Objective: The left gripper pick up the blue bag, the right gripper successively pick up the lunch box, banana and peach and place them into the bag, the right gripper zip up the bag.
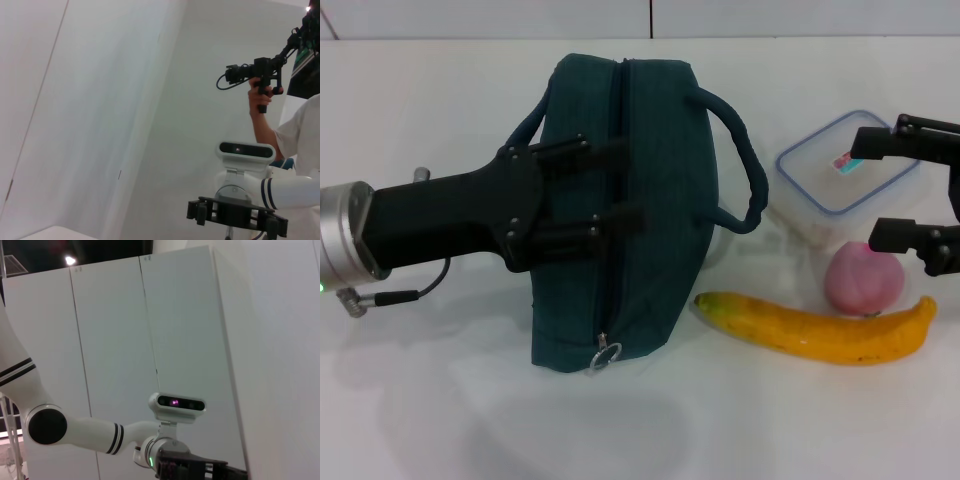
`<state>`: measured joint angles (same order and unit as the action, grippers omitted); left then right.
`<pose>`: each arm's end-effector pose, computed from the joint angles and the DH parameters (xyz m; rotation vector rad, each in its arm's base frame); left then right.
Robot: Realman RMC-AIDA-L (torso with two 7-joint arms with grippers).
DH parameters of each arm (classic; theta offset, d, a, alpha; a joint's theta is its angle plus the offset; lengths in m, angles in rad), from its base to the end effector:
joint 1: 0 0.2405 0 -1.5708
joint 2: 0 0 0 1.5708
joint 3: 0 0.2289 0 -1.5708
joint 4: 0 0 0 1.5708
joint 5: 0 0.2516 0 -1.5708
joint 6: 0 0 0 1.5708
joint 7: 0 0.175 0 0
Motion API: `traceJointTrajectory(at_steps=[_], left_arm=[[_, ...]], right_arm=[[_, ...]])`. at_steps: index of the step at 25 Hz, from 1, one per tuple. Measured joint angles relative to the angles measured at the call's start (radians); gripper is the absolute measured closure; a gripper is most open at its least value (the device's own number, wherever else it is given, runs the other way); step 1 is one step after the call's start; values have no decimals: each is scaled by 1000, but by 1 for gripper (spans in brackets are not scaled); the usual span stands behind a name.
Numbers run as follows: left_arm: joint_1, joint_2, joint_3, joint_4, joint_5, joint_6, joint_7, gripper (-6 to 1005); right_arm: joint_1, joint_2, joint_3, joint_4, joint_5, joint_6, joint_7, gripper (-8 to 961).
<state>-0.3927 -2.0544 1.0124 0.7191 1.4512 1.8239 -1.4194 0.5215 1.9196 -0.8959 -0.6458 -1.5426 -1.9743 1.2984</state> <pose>-0.1941 0.3165 0.0126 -2.7633 -0.4712 -1.3221 0.1928 0.3291 0.0620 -2.8636 0.1281 1.2303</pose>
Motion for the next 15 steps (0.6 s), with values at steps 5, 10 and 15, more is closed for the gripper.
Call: traceJointTrajectory(at_steps=[5, 10, 15], left_arm=[[0, 0, 1, -2, 0, 0, -1, 200], [0, 0, 1, -9, 0, 0, -2, 199], [0, 0, 0, -9, 4, 0, -4, 199]], right_arm=[[1, 4, 0, 0, -9, 0, -1, 92], [2, 7, 0, 0, -9, 0, -8, 92], [1, 9, 0, 0, -12, -1, -9, 92]])
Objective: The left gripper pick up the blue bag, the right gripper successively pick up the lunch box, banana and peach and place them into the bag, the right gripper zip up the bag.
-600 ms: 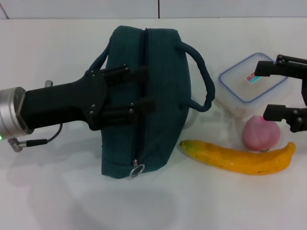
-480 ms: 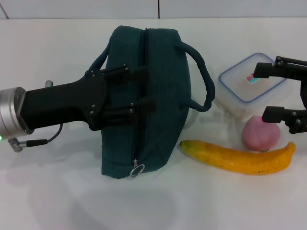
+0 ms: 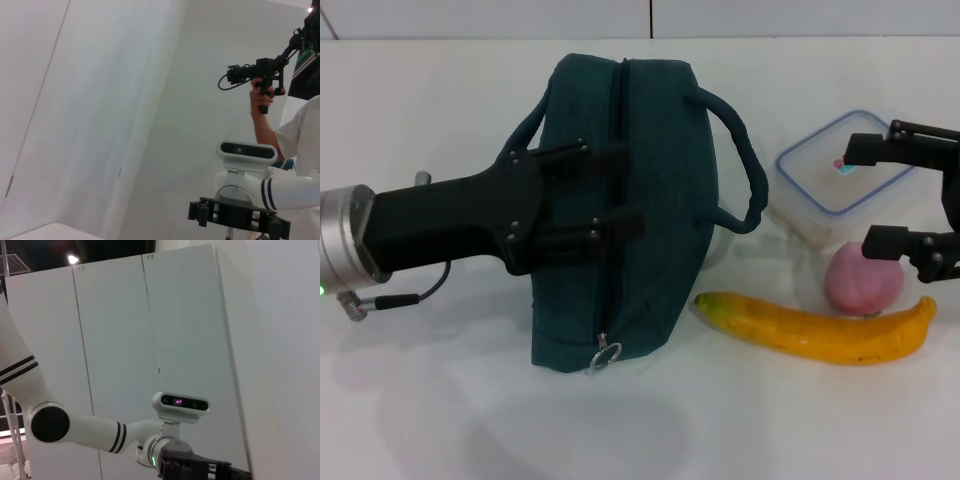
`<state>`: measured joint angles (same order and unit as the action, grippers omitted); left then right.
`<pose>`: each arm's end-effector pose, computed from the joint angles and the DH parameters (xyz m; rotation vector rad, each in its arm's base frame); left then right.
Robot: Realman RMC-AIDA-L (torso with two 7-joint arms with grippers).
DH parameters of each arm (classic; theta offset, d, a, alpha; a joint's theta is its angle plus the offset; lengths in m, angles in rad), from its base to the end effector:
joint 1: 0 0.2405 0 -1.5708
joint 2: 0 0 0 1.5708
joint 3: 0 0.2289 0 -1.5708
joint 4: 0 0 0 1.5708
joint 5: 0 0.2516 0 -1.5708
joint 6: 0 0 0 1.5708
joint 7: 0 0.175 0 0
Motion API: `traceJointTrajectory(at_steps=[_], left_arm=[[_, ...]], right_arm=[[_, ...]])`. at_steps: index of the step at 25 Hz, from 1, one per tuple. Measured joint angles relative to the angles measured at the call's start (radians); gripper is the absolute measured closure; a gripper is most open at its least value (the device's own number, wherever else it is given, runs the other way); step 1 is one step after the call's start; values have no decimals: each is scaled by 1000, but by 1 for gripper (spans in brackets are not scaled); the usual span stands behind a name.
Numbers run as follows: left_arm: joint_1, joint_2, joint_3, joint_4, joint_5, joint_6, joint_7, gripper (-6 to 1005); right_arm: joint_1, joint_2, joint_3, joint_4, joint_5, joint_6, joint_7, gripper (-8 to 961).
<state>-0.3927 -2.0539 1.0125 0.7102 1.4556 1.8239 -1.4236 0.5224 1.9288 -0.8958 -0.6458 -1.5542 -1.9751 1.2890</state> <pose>-0.1958 0.3155 0.0110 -2.7664 -0.4916 -1.3209 0.1923 0.3277 0.0577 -2.8713 0.1209 1.2299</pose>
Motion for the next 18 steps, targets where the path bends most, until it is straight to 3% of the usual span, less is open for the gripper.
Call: traceJointTrajectory(at_steps=[6, 11, 18], left_arm=[[-14, 10, 1, 31, 10, 0, -75, 199], [-50, 50, -26, 212, 134, -1, -348, 200], [-87, 53, -110, 432, 211, -2, -666, 199]], right_arm=[[-1, 1, 0, 0, 0, -1, 0, 93], [-1, 4, 0, 1, -13, 3, -1, 93], [-2, 17, 0, 10, -39, 29, -16, 93]])
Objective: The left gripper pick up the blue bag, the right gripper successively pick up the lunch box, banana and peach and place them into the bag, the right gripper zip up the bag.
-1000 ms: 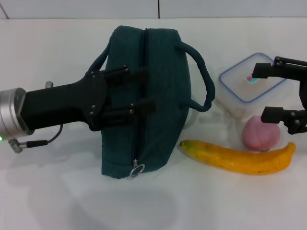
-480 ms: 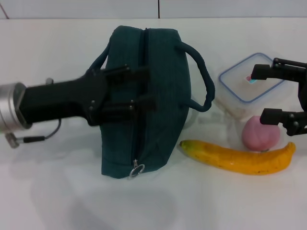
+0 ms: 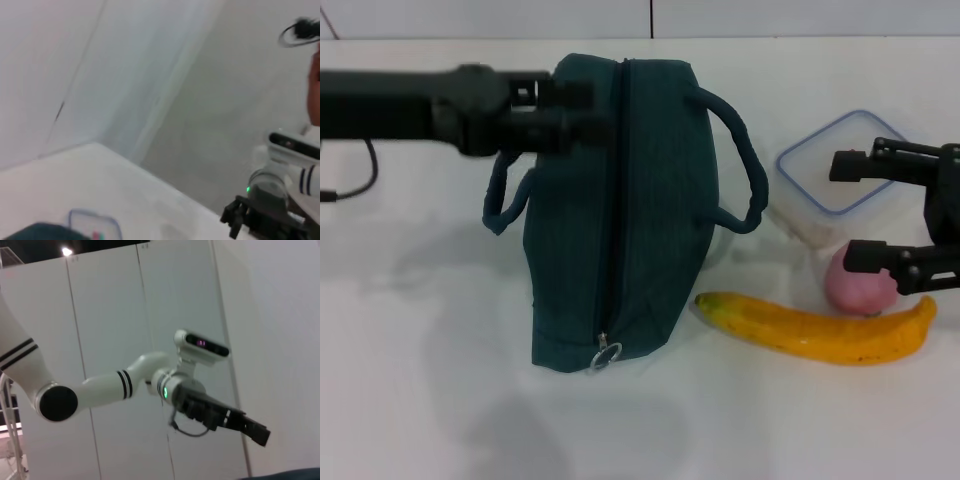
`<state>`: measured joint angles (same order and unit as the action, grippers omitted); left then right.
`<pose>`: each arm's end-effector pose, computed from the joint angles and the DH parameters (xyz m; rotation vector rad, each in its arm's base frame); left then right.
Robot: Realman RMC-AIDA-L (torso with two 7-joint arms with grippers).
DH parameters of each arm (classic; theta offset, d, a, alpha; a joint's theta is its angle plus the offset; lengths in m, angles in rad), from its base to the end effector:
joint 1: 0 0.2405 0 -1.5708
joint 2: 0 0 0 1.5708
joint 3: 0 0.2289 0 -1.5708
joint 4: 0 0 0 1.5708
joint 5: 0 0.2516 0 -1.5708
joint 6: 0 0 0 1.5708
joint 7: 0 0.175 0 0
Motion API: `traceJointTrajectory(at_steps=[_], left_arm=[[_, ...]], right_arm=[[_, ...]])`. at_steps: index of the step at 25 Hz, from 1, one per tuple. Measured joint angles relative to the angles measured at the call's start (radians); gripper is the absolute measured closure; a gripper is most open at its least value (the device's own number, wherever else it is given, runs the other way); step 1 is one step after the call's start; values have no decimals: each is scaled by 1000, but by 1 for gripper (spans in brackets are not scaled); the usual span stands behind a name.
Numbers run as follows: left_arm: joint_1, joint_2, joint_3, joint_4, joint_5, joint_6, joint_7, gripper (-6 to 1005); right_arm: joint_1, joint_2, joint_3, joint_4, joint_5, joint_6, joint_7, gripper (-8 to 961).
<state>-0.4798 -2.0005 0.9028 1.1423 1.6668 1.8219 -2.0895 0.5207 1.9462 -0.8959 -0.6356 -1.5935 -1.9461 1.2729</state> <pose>-0.1447 0.3547 0.0853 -2.8811 -0.8313 -0.9160 0.1967 0.3275 0.0452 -2.8816 0.1523 1.1916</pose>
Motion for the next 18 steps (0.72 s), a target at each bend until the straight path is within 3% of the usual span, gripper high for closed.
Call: traceJointTrajectory(at_steps=[6, 10, 18], left_arm=[[-62, -12, -20, 115, 208, -35, -219, 200], [-91, -13, -25, 119, 320, -73, -320, 200], [-110, -6, -29, 142, 361, -76, -383, 200]], right_arm=[[-5, 6, 0, 2, -10, 26, -15, 93], [-9, 9, 0, 2, -11, 32, -31, 93], [-26, 12, 0, 4, -12, 59, -60, 94]])
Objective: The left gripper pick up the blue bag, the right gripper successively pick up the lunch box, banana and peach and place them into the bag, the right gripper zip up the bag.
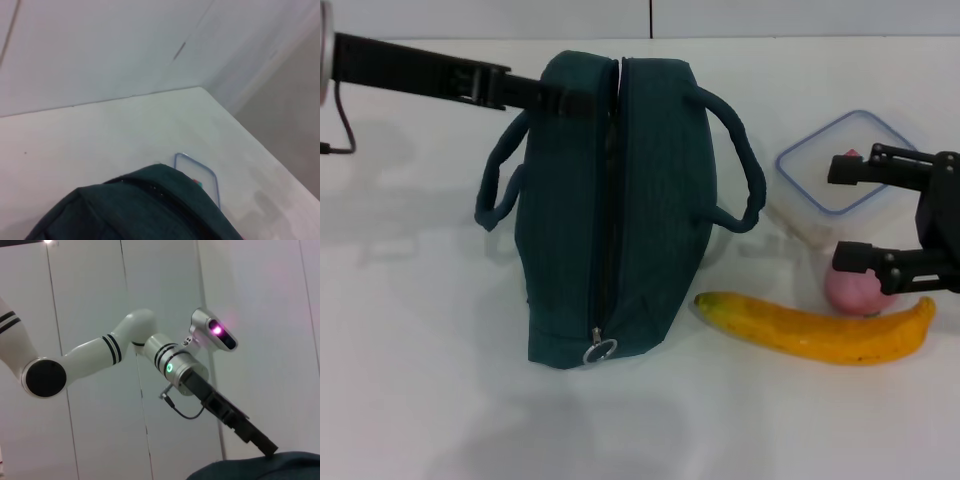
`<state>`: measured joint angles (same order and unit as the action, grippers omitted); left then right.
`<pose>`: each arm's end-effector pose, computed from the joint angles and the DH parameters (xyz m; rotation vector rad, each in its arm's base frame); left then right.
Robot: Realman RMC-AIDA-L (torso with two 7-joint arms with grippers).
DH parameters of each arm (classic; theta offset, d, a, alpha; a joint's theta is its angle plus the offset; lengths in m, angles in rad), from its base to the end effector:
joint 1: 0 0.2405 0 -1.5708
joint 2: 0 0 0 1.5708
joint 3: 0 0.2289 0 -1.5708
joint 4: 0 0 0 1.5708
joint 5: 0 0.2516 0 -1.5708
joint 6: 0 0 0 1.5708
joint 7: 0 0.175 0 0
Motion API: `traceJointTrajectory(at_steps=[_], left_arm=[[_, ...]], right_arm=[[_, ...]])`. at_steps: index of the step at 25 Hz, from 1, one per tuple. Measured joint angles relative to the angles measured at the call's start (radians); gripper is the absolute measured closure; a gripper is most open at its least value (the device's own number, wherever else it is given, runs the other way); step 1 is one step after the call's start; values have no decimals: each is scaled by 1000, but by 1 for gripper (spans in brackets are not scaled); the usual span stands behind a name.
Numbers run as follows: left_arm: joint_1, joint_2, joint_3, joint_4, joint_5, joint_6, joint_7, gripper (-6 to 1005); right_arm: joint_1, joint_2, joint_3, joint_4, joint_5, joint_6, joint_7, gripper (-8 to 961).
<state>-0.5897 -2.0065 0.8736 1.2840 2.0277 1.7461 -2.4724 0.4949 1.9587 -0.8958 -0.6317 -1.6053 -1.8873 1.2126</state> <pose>-0.1394 0.3885 0.0902 -2.6832 -1.2177 -0.4709 0.2081 0.3295 0.0370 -2.8291 0.1464 1.1339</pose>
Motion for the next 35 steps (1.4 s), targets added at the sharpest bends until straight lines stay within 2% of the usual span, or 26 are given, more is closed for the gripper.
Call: traceJointTrajectory(at_steps=[7, 10, 14, 20, 28, 35], left_arm=[[1, 13, -9, 63, -5, 1, -76, 200], [4, 17, -9, 78, 39, 2, -117, 200], [-9, 19, -9, 8, 137, 7, -159, 199], [-50, 28, -8, -100, 128, 47, -172, 199], [-61, 26, -8, -107, 122, 43, -203, 199], [-71, 27, -4, -112, 128, 22, -226, 265]], right_arm=[[-6, 3, 0, 0, -12, 13, -3, 94], [-7, 4, 0, 0, -13, 13, -4, 94], [-8, 7, 0, 0, -13, 14, -16, 94], [-9, 10, 0, 0, -15, 17, -19, 94], [-14, 14, 0, 10, -22, 25, -23, 94], [-23, 17, 1, 24, -24, 25, -31, 95]])
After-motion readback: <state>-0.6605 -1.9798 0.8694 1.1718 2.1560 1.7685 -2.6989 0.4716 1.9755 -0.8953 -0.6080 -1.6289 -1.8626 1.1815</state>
